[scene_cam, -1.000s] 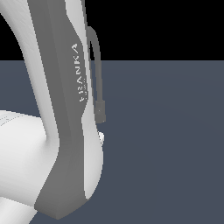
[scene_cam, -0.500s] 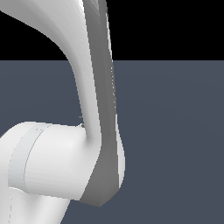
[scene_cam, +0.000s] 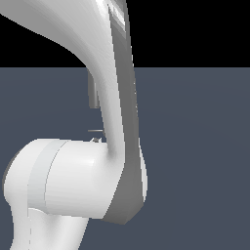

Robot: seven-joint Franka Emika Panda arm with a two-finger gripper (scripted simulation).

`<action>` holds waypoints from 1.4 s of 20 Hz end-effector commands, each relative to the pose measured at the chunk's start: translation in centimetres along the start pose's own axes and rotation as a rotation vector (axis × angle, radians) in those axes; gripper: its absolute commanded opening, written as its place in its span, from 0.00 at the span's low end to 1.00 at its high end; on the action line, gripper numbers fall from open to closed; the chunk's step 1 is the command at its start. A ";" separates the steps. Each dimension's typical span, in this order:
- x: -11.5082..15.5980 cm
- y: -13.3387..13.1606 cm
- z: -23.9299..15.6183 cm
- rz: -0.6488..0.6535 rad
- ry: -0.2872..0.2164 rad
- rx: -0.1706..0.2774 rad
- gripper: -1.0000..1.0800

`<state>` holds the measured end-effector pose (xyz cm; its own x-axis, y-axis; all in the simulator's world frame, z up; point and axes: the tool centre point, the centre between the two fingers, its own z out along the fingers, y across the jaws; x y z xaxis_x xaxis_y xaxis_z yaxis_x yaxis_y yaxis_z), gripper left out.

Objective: Turn on the faucet by rotating a designated handle.

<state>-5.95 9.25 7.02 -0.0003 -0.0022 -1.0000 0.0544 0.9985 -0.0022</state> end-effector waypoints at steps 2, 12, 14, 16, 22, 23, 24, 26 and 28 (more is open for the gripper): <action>0.0 0.0 0.0 -0.001 0.000 -0.001 0.00; -3.0 1.0 0.0 -0.001 0.000 -0.001 0.00; -3.6 1.2 0.0 -0.001 0.000 -0.001 0.00; -3.9 1.3 0.0 -0.001 0.000 -0.001 0.00; -4.8 0.4 0.0 -0.002 0.007 0.003 0.00; -5.1 0.3 0.0 -0.002 0.007 0.002 0.00; -5.4 0.2 0.0 -0.002 0.006 0.002 0.00; -6.1 0.1 0.0 -0.002 0.005 0.001 0.00; -6.7 -0.1 0.0 -0.002 0.003 0.001 0.00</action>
<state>-5.95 9.38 12.13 -0.0278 -0.0024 -0.9996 0.0528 0.9986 -0.0039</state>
